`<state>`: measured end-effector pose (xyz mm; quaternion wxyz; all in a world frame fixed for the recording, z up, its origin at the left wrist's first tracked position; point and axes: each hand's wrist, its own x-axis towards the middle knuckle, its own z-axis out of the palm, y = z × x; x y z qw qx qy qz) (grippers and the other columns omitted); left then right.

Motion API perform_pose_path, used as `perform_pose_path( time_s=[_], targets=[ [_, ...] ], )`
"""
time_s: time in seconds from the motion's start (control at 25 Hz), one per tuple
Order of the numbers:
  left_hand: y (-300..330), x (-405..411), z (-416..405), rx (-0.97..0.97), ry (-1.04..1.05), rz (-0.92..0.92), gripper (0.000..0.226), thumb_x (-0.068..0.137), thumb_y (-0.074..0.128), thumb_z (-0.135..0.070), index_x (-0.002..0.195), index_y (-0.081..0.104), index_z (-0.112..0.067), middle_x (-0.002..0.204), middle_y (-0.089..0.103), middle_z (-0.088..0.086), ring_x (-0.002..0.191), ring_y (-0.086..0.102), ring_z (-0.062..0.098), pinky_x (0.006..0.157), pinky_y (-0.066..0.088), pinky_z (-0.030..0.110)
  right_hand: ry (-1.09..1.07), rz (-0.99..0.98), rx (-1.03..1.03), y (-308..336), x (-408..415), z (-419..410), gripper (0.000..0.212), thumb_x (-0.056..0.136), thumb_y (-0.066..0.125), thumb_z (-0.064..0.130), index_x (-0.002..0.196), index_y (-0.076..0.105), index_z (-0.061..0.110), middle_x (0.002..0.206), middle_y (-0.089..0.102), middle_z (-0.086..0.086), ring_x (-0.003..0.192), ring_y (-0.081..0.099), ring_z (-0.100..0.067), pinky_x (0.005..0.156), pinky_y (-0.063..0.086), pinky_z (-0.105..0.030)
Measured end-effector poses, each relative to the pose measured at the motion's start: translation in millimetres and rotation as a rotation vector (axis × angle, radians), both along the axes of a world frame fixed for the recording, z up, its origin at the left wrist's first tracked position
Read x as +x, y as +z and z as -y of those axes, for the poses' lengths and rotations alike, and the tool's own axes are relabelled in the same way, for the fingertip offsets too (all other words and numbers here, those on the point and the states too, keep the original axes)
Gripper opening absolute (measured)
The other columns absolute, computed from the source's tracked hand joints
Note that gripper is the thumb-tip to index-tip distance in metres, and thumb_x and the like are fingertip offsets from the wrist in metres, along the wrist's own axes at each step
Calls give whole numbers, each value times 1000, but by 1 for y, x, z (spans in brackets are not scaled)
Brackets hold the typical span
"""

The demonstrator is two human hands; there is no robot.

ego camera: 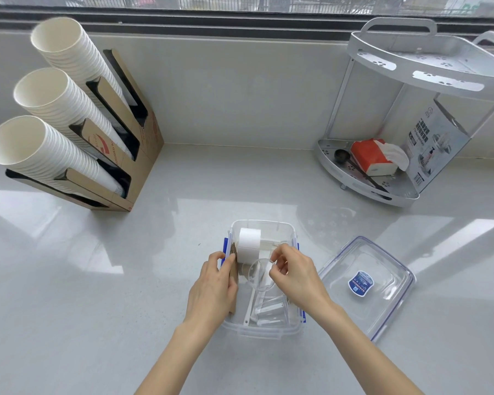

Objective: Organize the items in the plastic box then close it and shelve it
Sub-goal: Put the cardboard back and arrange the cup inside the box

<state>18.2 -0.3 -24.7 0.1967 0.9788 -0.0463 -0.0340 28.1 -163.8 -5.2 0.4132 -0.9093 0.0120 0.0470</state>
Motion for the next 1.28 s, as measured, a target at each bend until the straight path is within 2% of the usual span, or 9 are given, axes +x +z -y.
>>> perform_pose_path(
  time_s=[0.2, 0.4, 0.56, 0.68, 0.76, 0.84, 1.04, 1.16, 1.28],
  targets=[
    [-1, -3, -1, -15, -6, 4, 38, 88, 38, -18, 126, 37, -18, 138, 31, 2, 116, 41, 17, 61, 39, 23, 5, -1, 10, -2, 0, 1, 14, 79, 50, 8, 80, 48, 22, 75, 49, 7, 63, 45, -1, 59, 35, -13],
    [4, 8, 2, -42, 11, 7, 43, 88, 41, -23, 129, 33, -17, 138, 31, 6, 119, 40, 22, 80, 44, 31, -1, 4, 19, -3, 0, 3, 13, 80, 49, 9, 80, 49, 22, 76, 50, 6, 63, 46, -2, 59, 36, -15],
    [9, 10, 6, -217, -103, 116, 51, 84, 47, -22, 133, 34, -21, 138, 36, 2, 121, 34, 21, 94, 32, 29, -23, 14, 53, -1, 2, 5, 13, 79, 51, 10, 79, 50, 23, 74, 52, 6, 63, 47, -3, 58, 35, -10],
    [10, 11, 10, -262, -339, 48, 69, 72, 45, -26, 136, 19, -37, 133, 36, -15, 123, 22, 7, 93, 16, 18, -53, 19, 98, 2, 5, 7, 11, 78, 52, 10, 78, 52, 21, 68, 52, 6, 60, 47, -4, 56, 38, -4],
    [6, 11, 11, -246, -387, 11, 77, 72, 51, -26, 129, 3, -45, 133, 38, -14, 116, 16, -4, 90, 11, 12, -52, 7, 125, 4, 7, 7, 11, 78, 52, 9, 78, 53, 20, 64, 51, 7, 57, 47, -4, 55, 38, -3],
    [2, 11, 11, -242, -371, 18, 80, 76, 57, -27, 127, -1, -45, 132, 39, -11, 114, 16, -6, 88, 11, 11, -37, -5, 141, 5, 7, 7, 11, 79, 51, 9, 78, 53, 20, 64, 51, 8, 56, 47, -5, 55, 38, -4],
    [-1, 9, 7, -355, -244, 57, 67, 78, 63, -29, 135, 29, -25, 132, 46, -7, 123, 35, 13, 95, 21, 18, 9, -55, 191, 7, 6, 6, 10, 86, 50, 19, 82, 58, 24, 68, 56, 11, 66, 55, -10, 58, 39, -3],
    [2, 7, 1, -455, -160, 64, 63, 78, 65, -25, 132, 34, -19, 125, 49, -1, 118, 40, 14, 97, 26, 19, 79, -10, 28, 7, 5, 12, 15, 88, 50, 23, 98, 60, 21, 84, 58, 6, 74, 54, -9, 68, 40, -5],
    [4, 5, -4, -542, -94, 81, 61, 77, 66, -20, 130, 35, -16, 115, 50, -2, 111, 45, 13, 89, 26, 10, 282, -74, -300, 1, 0, 14, 35, 84, 55, 29, 119, 52, 23, 112, 50, -2, 102, 46, -15, 92, 35, -25]
  ],
)
